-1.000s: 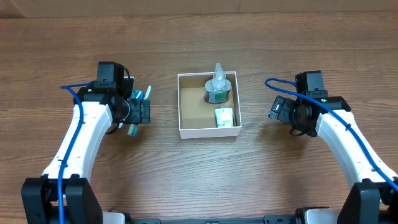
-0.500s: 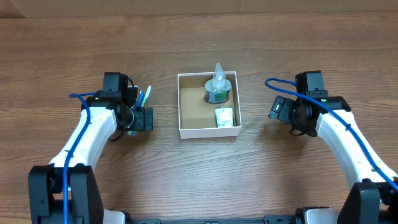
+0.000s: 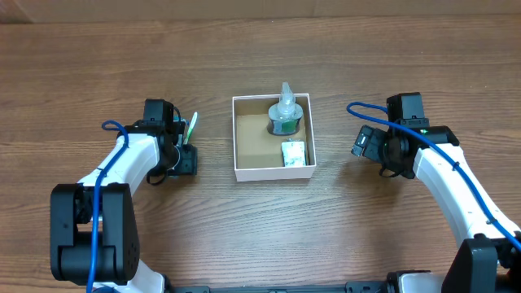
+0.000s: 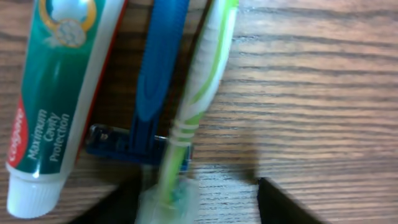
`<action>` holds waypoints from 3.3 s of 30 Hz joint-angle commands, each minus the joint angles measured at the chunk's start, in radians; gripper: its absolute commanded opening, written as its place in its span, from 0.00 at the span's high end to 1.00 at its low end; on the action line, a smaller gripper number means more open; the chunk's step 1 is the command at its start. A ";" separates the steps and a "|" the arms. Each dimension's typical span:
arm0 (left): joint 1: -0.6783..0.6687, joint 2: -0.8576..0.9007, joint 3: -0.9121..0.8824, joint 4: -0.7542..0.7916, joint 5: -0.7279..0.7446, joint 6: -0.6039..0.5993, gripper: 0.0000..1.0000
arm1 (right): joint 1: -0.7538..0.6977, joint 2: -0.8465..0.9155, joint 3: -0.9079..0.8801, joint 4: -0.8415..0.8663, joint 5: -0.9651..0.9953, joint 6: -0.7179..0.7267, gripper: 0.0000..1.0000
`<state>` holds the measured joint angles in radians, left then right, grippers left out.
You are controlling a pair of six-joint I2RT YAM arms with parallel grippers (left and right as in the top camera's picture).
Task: Pack container
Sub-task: 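Reach the left gripper to the green toothbrush and grasp it, then carry the toothbrush with the left gripper and drop it into the box, then return the left gripper to the blue razor and grasp it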
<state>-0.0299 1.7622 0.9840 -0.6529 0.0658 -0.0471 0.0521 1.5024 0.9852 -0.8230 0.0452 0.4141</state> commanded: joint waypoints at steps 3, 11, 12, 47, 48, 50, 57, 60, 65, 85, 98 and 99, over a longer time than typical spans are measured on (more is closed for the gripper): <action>0.009 0.010 -0.006 0.003 0.016 -0.001 0.74 | -0.005 -0.010 -0.003 0.003 0.010 -0.002 0.00; 0.009 0.008 0.072 -0.079 0.013 -0.021 0.81 | -0.005 -0.010 -0.003 0.003 0.010 -0.002 0.00; 0.009 0.008 0.103 -0.109 0.013 -0.021 0.81 | -0.005 -0.010 -0.003 0.003 0.010 -0.002 0.00; -0.526 -0.018 0.680 -0.637 -0.019 -0.389 0.83 | -0.005 -0.010 -0.003 0.003 0.010 -0.002 0.00; -0.528 -0.018 0.666 -0.637 -0.026 -0.397 0.83 | -0.005 -0.010 -0.003 0.003 0.010 -0.002 0.00; -0.528 -0.018 0.630 -0.626 -0.040 -0.410 0.82 | -0.005 -0.010 -0.003 0.003 0.010 -0.002 0.00; -0.528 -0.017 0.503 -0.504 -0.047 -0.429 0.82 | -0.005 -0.010 -0.003 0.003 0.010 -0.002 0.00; -0.528 -0.018 0.503 -0.461 -0.047 -0.429 0.83 | -0.005 -0.010 -0.003 0.003 0.010 -0.002 0.00; -0.527 -0.018 0.503 -0.389 -0.048 -0.424 0.78 | -0.005 -0.010 -0.003 0.003 0.010 -0.002 0.00; -0.335 -0.018 0.525 -0.544 -0.122 -0.289 0.04 | -0.005 -0.010 -0.003 0.003 0.010 -0.002 0.00; -0.230 -0.018 0.524 -0.527 -0.179 -0.244 0.00 | -0.005 -0.010 -0.003 0.003 0.010 -0.002 0.00; -0.229 -0.018 0.524 -0.522 -0.184 -0.242 0.00 | -0.005 -0.010 -0.003 0.003 0.010 -0.002 0.00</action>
<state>-0.2657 1.7672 1.4910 -1.1843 -0.0750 -0.3122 0.0521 1.5024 0.9852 -0.8234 0.0448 0.4141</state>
